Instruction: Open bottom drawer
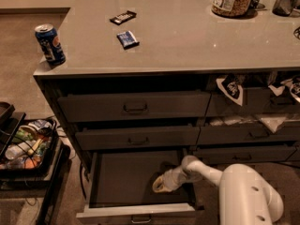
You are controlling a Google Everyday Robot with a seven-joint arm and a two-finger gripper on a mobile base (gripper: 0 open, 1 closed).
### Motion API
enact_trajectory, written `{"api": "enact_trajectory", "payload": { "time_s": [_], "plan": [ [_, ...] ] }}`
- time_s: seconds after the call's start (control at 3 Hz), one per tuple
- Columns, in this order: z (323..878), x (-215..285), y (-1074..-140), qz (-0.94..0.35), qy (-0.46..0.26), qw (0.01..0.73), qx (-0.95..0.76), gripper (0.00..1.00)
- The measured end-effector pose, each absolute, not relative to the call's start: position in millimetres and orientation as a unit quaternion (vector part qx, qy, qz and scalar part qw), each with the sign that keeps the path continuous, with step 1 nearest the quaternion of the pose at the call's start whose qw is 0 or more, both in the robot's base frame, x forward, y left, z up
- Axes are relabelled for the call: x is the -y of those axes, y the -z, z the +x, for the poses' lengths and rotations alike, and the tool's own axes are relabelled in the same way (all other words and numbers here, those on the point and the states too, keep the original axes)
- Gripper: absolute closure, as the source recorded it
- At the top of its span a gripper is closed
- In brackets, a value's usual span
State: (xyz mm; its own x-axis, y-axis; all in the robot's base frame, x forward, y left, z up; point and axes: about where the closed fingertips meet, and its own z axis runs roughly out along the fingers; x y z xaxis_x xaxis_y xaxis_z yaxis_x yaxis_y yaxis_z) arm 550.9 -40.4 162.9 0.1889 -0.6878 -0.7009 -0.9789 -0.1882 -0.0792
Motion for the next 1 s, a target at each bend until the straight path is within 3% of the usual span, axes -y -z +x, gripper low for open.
{"api": "enact_trajectory", "payload": {
  "time_s": [1.0],
  "plan": [
    [546, 107, -253, -0.701, -0.134, 0.327, -0.619, 1.0]
  ]
}}
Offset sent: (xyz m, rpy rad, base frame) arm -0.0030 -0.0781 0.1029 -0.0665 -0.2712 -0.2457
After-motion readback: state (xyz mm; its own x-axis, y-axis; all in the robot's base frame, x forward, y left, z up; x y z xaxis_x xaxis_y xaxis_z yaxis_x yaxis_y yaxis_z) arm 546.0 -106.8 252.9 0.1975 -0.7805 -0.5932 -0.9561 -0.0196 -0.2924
